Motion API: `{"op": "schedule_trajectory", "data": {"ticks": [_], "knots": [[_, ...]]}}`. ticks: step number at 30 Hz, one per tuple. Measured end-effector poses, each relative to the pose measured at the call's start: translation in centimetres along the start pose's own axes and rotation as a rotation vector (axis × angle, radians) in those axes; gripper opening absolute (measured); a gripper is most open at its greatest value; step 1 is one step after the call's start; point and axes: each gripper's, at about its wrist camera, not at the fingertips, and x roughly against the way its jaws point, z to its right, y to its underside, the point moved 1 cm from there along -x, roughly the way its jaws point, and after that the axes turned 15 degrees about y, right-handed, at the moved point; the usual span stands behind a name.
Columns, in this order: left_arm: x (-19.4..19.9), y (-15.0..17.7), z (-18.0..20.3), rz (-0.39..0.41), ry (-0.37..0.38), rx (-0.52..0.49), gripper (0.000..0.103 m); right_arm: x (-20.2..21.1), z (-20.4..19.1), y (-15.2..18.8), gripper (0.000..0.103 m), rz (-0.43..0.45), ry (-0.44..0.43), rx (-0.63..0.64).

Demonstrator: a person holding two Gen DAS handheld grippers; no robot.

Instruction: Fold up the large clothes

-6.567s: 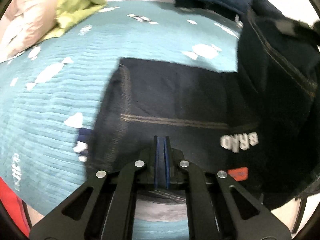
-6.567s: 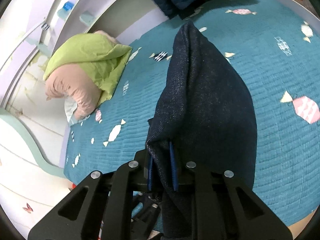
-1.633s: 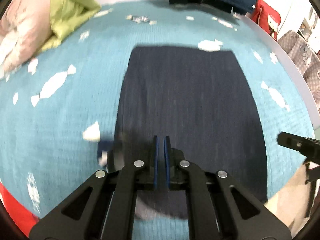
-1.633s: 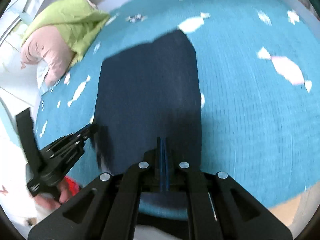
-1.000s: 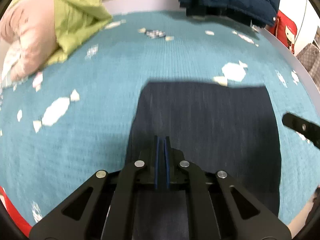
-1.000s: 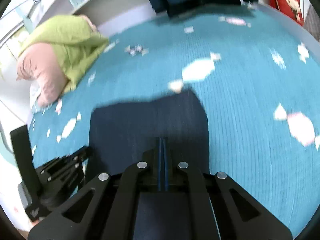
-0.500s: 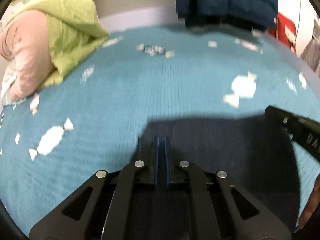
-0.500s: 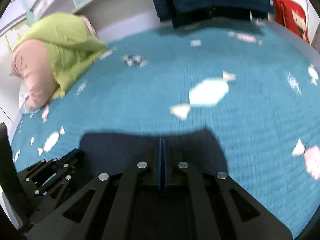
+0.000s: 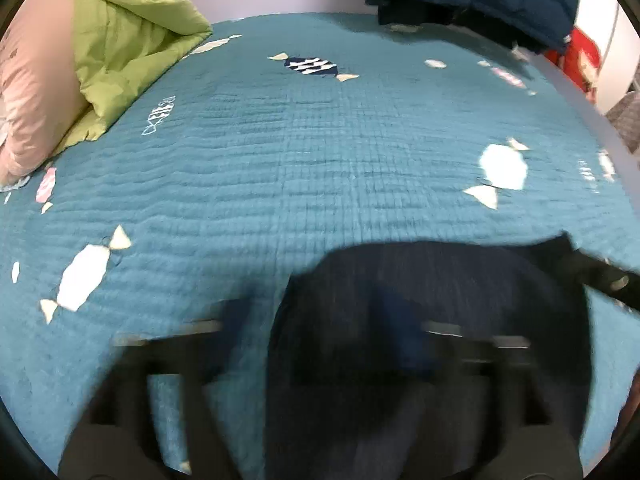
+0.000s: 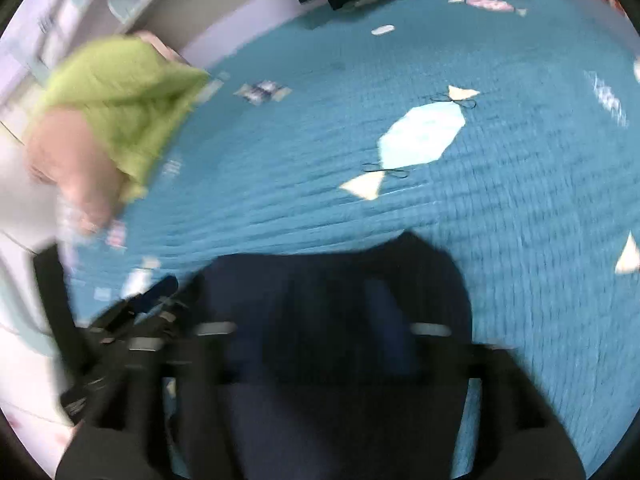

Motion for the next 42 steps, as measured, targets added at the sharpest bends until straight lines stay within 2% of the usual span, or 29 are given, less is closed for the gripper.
{"op": "schedule_trajectory", "data": {"ticks": [1,4,8,11,13,15,16,17,19,20,21,22,25,26,27,30,33,42], "knots": [[1.5,0.6,-0.2,0.000,0.062,-0.005,0.084,1.2,0.3,0.3,0.088,0.021,0.015,0.014],[3.0,2.4,-0.9,-0.076,0.144,0.015,0.090,2.8,1.3,1.3,0.091,-0.020,0.034,0.069],[2.9,4.9,-2.7,-0.175,0.237,0.084,0.090,1.5,4.0,3.9,0.092,-0.162,-0.105,0.043],[1.4,7.1,-4.3,-0.291,0.372,0.178,0.090,-0.2,5.1,6.0,0.092,-0.268,-0.249,-0.003],[-0.3,9.0,-5.0,-0.382,0.476,0.273,0.092,0.1,5.2,6.5,0.094,-0.223,-0.273,0.013],[-0.1,9.4,-5.0,-0.332,0.508,0.279,0.096,-1.4,5.1,6.8,0.093,-0.257,-0.229,0.029],[-0.1,9.3,-4.8,-0.330,0.504,0.277,0.096,-2.9,5.2,7.2,0.093,-0.310,-0.177,0.011],[-0.1,9.3,-4.6,-0.330,0.495,0.271,0.096,-3.3,5.4,7.5,0.094,-0.303,-0.191,-0.019],[-0.1,9.3,-4.1,-0.311,0.456,0.247,0.083,-2.9,5.2,7.7,0.095,-0.257,-0.234,-0.049],[0.0,9.3,-3.7,-0.306,0.436,0.228,0.072,-2.8,4.7,7.8,0.092,-0.256,-0.249,-0.043],[0.2,9.3,-3.4,-0.295,0.436,0.228,0.064,-2.7,4.6,8.0,0.080,-0.258,-0.236,-0.046],[0.4,9.3,-3.3,-0.285,0.442,0.241,0.058,-2.5,4.3,8.0,0.072,-0.252,-0.194,-0.054],[0.7,9.3,-3.3,-0.266,0.454,0.295,0.044,-1.6,3.5,7.9,0.058,-0.229,-0.161,-0.068],[1.0,9.2,-3.1,-0.260,0.462,0.295,0.036,-1.0,2.8,7.6,0.055,-0.211,-0.159,-0.054],[1.3,9.0,-2.8,-0.254,0.445,0.275,0.033,-0.3,2.2,7.4,0.052,-0.194,-0.163,-0.040],[2.0,8.7,-2.8,-0.248,0.418,0.255,0.027,0.7,0.9,6.6,0.046,-0.167,-0.201,-0.018],[2.7,8.1,-2.6,-0.230,0.435,0.272,0.021,2.1,-0.3,5.8,0.043,-0.128,-0.222,0.002],[8.0,4.9,-3.1,-0.087,0.426,0.224,0.019,5.6,-3.1,2.6,0.041,-0.035,-0.311,0.064]]}}
